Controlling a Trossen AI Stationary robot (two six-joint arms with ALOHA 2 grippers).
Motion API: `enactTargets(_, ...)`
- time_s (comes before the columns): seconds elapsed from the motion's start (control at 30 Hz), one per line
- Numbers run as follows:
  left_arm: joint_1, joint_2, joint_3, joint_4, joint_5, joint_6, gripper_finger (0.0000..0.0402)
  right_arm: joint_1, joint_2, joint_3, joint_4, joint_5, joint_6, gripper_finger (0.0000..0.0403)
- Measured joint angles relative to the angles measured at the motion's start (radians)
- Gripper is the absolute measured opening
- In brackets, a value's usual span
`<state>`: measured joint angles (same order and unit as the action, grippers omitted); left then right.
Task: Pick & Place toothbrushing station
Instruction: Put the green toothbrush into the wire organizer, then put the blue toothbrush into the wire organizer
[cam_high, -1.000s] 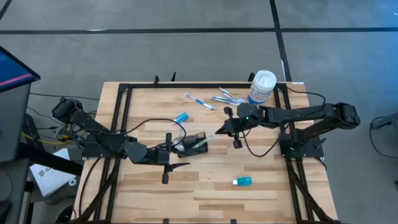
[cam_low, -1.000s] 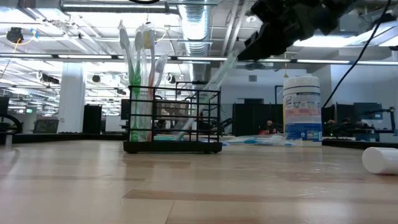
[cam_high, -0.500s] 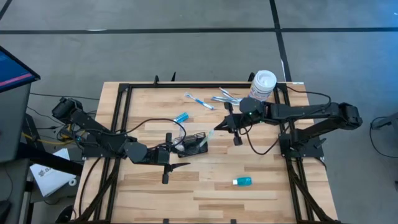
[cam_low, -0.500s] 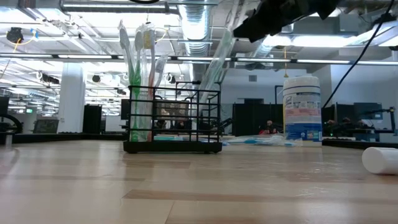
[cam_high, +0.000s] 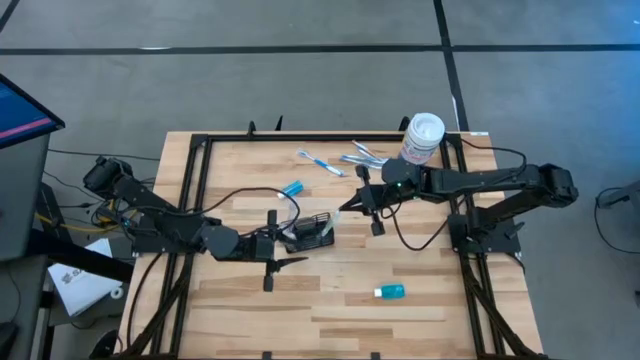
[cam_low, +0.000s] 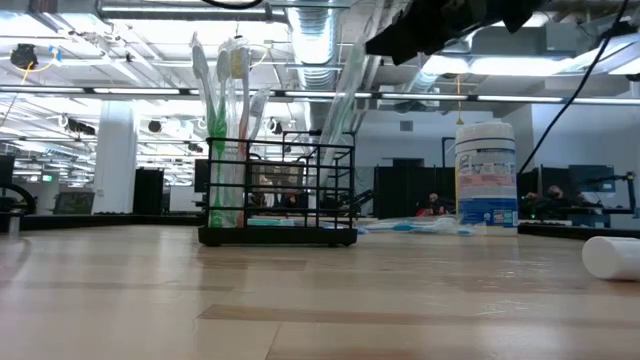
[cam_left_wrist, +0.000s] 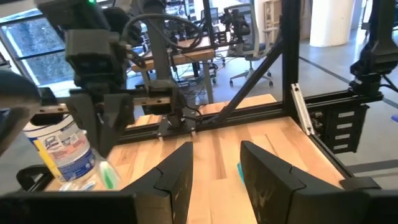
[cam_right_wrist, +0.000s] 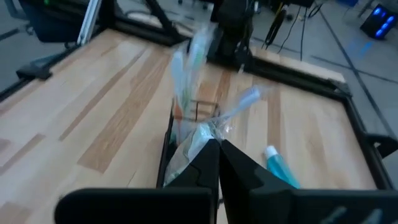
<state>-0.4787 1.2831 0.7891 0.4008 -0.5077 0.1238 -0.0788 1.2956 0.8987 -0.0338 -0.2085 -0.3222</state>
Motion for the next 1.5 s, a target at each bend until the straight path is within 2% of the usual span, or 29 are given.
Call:
enactTargets(0.4, 0.001, 0.000, 0.000, 0.000, 0.000, -0.001, 0.0127, 0.013, 0.087, 0.038, 0.045, -0.001, -0.033, 0.0000)
enactTargets(0.77, 0.001, 0.000, 0.000, -0.010, 0.016, -0.008, 0.0127, 0.025, 0.236, 0.159, -0.064, -0.004, -0.055, 0.0000)
enactTargets(1.03, 0.001, 0.000, 0.000, -0.011, 0.016, -0.008, 0.0127, 0.027, 0.241, 0.183, -0.085, -0.007, -0.053, 0.0000)
enactTargets(1.13, 0.001, 0.000, 0.000, -0.011, 0.016, -0.008, 0.0127, 0.027, 0.230, 0.185, -0.083, -0.051, -0.053, 0.0001)
enactTargets(1.27, 0.001, 0.000, 0.000, -0.011, 0.016, -0.009, 0.0127, 0.027, 0.210, 0.186, -0.087, -0.069, -0.055, 0.0019)
enactTargets(1.5, 0.001, 0.000, 0.000, -0.011, 0.016, -0.009, 0.0127, 0.027, 0.193, 0.185, -0.105, -0.083, -0.053, 0.0081)
